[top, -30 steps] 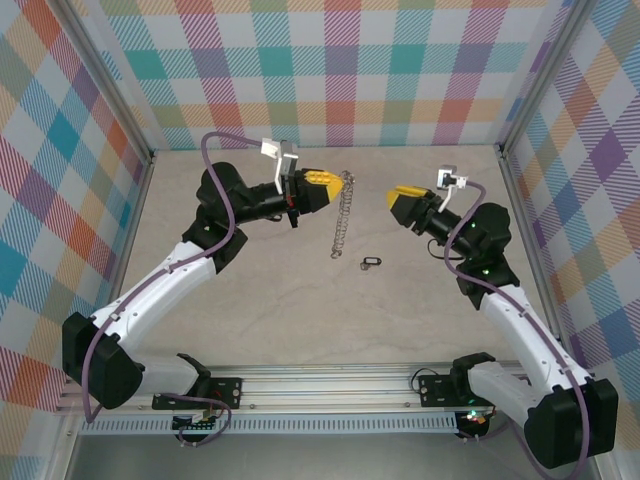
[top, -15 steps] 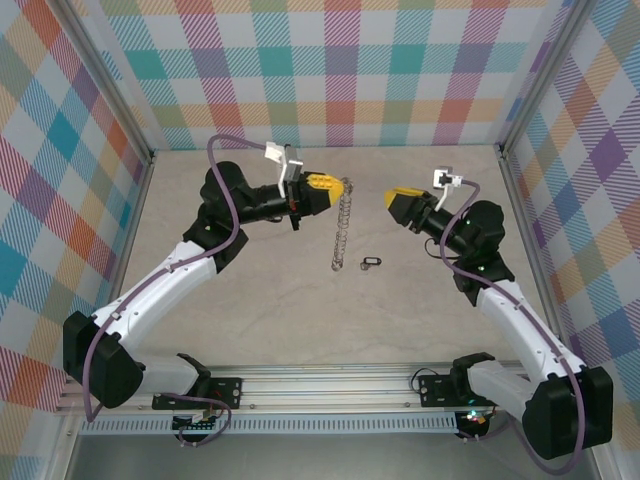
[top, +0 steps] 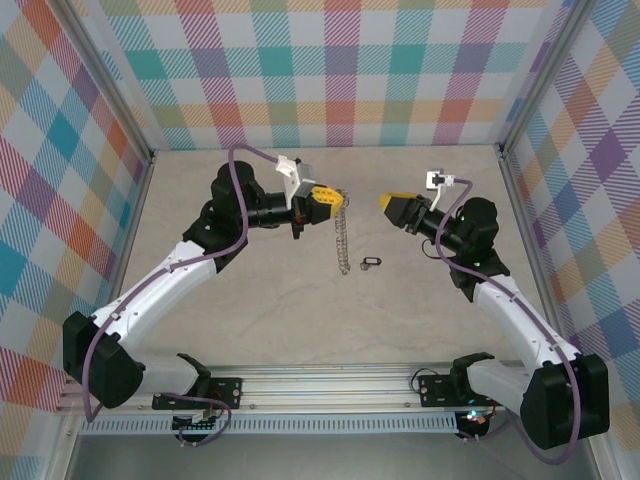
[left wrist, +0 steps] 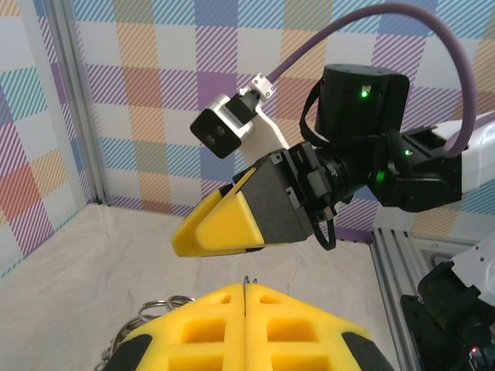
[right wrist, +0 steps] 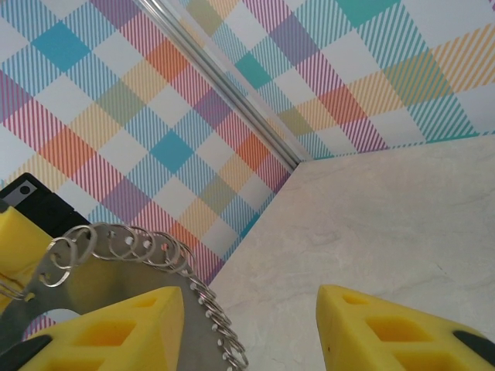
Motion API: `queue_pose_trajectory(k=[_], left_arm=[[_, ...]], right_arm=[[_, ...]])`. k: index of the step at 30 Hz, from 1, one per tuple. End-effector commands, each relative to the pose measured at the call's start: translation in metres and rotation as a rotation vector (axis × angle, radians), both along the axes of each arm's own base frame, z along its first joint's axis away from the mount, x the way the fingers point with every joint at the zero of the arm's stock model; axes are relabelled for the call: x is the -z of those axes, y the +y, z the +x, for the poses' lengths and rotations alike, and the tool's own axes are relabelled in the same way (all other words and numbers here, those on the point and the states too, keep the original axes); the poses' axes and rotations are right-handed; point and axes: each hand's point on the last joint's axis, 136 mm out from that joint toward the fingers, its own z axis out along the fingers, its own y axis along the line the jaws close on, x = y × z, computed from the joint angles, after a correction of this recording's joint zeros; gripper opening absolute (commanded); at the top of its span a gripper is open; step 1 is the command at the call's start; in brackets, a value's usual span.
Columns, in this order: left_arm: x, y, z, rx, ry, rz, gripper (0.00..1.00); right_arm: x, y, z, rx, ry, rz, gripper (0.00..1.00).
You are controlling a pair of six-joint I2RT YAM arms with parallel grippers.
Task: Put the keys on the keyring
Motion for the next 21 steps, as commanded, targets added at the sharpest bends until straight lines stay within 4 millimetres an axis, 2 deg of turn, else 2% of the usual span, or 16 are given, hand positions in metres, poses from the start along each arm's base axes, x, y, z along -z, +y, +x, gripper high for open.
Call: queue_pose_trajectory(k=[1, 9, 12, 16, 21], left_arm=[[-0.029, 0.005, -0.010, 0.002, -0.121, -0.021, 0.00], [-0.026, 0.005, -0.009, -0.009, -0.122, -0.013, 0.00], [-0.024, 0.006, -0.007, -0.023, -0.106, -0.008, 0.00], [-0.016, 0.009, 0.002, -0.080, -0.042, 0.013, 0.00], [-0.003, 0.017, 0.020, -0.203, 0.026, -0.022, 0.00]], right_arm=[[-0.011, 0.001, -0.004, -0.025, -0.038, 0.017, 0.49], [-0.009, 0.001, -0.003, -0.021, -0.028, 0.015, 0.49], [-0.002, 0.000, -0.001, -0.004, -0.006, 0.005, 0.49], [0.026, -0.007, 0.010, 0.060, 0.092, -0.039, 0.52], [0.085, -0.013, 0.022, 0.121, 0.309, -0.109, 0.57]])
